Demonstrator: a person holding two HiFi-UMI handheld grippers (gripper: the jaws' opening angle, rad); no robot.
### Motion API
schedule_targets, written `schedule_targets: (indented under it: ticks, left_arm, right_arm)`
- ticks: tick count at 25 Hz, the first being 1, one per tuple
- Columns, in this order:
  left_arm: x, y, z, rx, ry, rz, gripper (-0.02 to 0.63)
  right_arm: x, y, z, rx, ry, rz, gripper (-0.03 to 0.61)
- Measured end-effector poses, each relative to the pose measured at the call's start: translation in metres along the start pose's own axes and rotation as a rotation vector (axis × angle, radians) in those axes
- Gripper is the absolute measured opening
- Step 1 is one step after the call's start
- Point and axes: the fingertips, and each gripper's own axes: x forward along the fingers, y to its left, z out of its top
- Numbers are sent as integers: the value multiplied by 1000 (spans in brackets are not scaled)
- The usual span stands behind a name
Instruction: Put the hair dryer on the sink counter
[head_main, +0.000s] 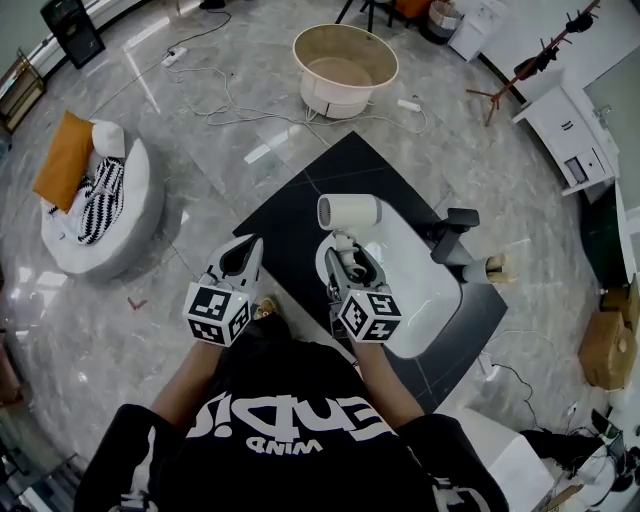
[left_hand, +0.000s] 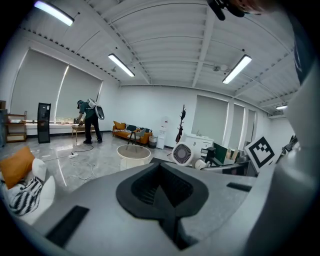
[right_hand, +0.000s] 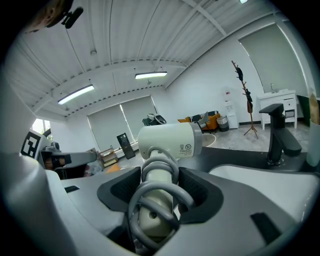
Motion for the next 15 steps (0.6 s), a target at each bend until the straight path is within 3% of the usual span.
schedule_targets:
  ticks: [15]
  left_arm:
    - [9,7,-9,-3,35,-8,9]
  right_arm:
    - [79,-47,-28,-36,102,-86,253]
